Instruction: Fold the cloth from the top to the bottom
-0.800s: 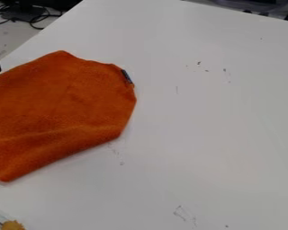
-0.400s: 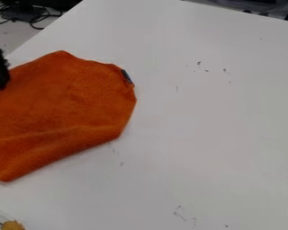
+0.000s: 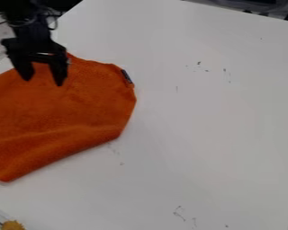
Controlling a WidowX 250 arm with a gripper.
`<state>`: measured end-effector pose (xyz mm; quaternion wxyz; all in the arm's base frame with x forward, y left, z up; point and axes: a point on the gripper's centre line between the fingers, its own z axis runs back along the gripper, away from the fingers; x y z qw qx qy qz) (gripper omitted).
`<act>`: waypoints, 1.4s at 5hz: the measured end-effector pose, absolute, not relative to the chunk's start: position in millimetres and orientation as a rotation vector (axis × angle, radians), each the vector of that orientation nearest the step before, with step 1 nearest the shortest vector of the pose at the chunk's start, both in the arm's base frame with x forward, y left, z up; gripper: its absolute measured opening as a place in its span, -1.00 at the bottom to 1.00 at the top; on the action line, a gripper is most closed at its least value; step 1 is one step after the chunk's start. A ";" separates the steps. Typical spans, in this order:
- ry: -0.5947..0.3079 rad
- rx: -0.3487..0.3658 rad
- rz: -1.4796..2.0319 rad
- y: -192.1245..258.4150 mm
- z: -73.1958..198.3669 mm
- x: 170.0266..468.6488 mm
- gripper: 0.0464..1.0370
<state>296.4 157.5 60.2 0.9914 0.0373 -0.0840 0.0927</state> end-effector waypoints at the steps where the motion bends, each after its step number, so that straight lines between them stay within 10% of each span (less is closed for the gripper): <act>1: -0.184 0.130 0.165 144.3 49.6 318.2 0.92; 7: -0.291 -0.020 0.043 60.1 49.2 366.3 0.92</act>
